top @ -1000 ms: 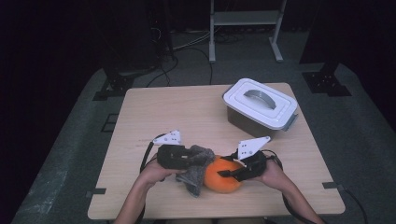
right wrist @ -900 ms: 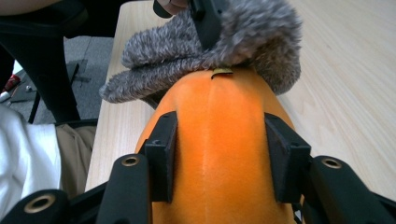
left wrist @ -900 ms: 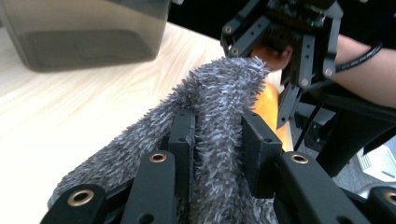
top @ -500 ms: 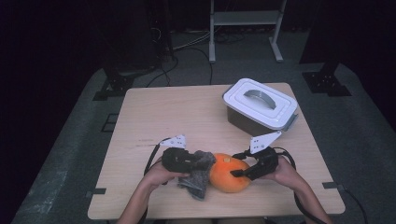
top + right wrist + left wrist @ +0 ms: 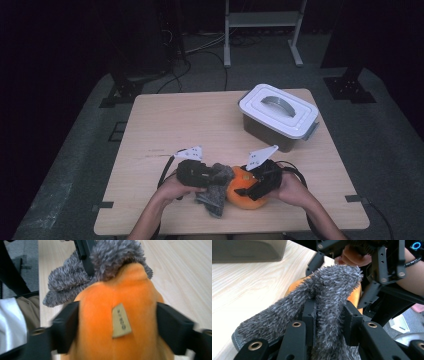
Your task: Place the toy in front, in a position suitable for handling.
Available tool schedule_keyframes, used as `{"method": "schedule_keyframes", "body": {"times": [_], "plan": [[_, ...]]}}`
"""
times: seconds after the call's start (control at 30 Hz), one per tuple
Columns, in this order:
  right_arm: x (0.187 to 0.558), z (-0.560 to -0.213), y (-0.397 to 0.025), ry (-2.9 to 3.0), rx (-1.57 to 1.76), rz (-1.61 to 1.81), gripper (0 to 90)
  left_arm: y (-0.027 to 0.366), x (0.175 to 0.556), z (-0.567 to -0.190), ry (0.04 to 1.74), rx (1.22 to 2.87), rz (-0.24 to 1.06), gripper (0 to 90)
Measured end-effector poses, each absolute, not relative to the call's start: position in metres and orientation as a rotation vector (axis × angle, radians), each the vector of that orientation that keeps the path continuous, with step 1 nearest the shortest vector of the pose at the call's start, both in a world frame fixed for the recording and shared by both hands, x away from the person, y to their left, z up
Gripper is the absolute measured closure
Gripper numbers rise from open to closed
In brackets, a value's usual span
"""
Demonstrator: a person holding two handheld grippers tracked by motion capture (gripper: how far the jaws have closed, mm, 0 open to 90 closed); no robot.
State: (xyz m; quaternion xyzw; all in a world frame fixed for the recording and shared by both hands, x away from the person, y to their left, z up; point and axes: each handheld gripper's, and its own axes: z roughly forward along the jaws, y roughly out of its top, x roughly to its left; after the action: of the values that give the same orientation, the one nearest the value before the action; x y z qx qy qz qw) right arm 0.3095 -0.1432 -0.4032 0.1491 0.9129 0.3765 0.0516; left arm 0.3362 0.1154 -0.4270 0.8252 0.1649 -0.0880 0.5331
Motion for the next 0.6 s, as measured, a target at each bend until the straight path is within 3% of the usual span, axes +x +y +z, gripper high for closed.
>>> {"method": "schedule_keyframes", "body": {"times": [0.1, 0.2, 0.4, 0.6], "plan": [[0.308, -0.404, -0.147, 2.748, 0.411, 1.199, 41.4, 0.118, 0.337, -0.424, 0.391, 1.963, -0.207, 68.1], [0.310, -0.404, -0.150, 2.700, 0.403, 1.298, 46.3, 0.124, 0.337, -0.416, 0.380, 1.939, -0.188, 68.1], [0.312, -0.402, -0.139, 2.595, 0.386, 1.557, 46.7, 0.146, 0.331, -0.387, 0.339, 1.844, -0.118, 68.1], [0.313, -0.414, -0.133, 2.640, 0.323, 1.502, 44.6, 0.135, 0.329, -0.395, 0.319, 1.882, -0.148, 68.1]]}}
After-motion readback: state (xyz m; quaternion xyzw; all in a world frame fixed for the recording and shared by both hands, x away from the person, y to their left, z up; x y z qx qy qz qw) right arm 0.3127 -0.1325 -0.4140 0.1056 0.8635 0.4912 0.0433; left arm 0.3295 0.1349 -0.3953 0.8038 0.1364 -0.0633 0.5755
